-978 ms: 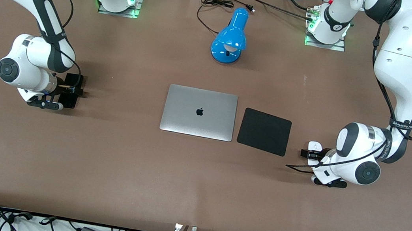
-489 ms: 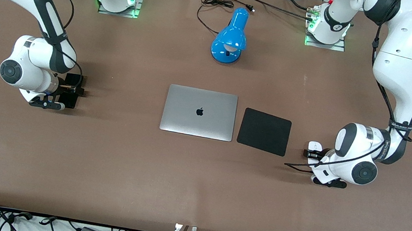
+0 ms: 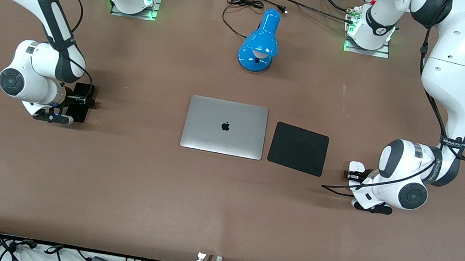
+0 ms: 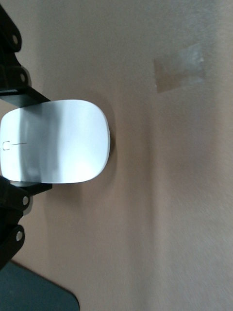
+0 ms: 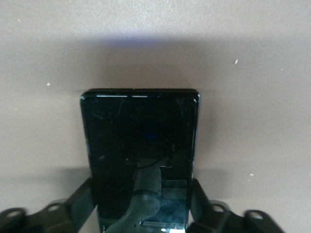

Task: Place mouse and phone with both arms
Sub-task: 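Close the right gripper on the phone while the left gripper grips the mouse, then carry the phone toward the laptop while the left gripper carries the mouse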

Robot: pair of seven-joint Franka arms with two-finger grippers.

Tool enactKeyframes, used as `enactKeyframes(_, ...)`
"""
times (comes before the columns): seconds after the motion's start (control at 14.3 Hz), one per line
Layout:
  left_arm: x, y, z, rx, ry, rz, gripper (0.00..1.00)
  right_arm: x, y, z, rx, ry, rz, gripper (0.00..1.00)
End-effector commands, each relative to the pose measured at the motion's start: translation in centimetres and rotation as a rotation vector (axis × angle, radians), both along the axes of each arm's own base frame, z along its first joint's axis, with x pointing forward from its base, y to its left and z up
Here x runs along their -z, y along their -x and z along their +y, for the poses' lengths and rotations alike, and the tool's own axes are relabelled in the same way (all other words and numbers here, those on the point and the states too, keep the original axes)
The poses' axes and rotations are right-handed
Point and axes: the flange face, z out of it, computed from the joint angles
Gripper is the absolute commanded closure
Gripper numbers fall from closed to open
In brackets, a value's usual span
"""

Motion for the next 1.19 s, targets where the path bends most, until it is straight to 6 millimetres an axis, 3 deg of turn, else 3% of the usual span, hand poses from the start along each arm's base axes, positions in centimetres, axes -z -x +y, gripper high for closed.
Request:
enactKeyframes(0.0, -2.2, 0.1, -2.5, 0.017, 0.056, 0.017, 0.46, 0.9, 0.5, -0.3, -0.017, 0.004, 0.025, 0.61)
enactKeyframes(0.21, -3.9, 1.0, -8.1, 0.078, 0.114, 0.026, 0.46, 0.6, 0.3, -0.4, -0.019, 0.003, 0.029, 0.73)
enactKeyframes(0.35, -4.5, 1.5, -11.0, 0.092, 0.138, 0.026, 0.46, -0.2, -0.3, -0.5, -0.015, 0.005, 0.055, 0.75)
enactKeyframes(0.56, -4.7, 2.7, -15.3, 0.042, 0.114, 0.04, 0.46, -4.0, -2.9, 0.3, -0.032, 0.001, 0.116, 0.79)
enactKeyframes(0.63, -4.4, 3.5, -17.7, 0.036, 0.092, 0.046, 0.46, -5.5, -3.9, 1.4, -0.038, -0.002, 0.139, 0.79)
enactKeyframes(0.77, -3.8, 4.5, -20.2, 0.029, 0.064, 0.049, 0.46, -8.2, -5.8, 4.0, -0.066, 0.001, 0.141, 0.79)
enactKeyframes(0.98, -3.0, 4.9, -20.9, 0.06, 0.039, 0.041, 0.46, -8.9, -6.7, 8.9, -0.121, -0.005, 0.109, 0.79)
enactKeyframes(1.12, -2.3, 5.1, -20.9, 0.062, 0.036, 0.05, 0.46, -8.6, -6.7, 13.3, -0.113, -0.037, 0.093, 0.79)
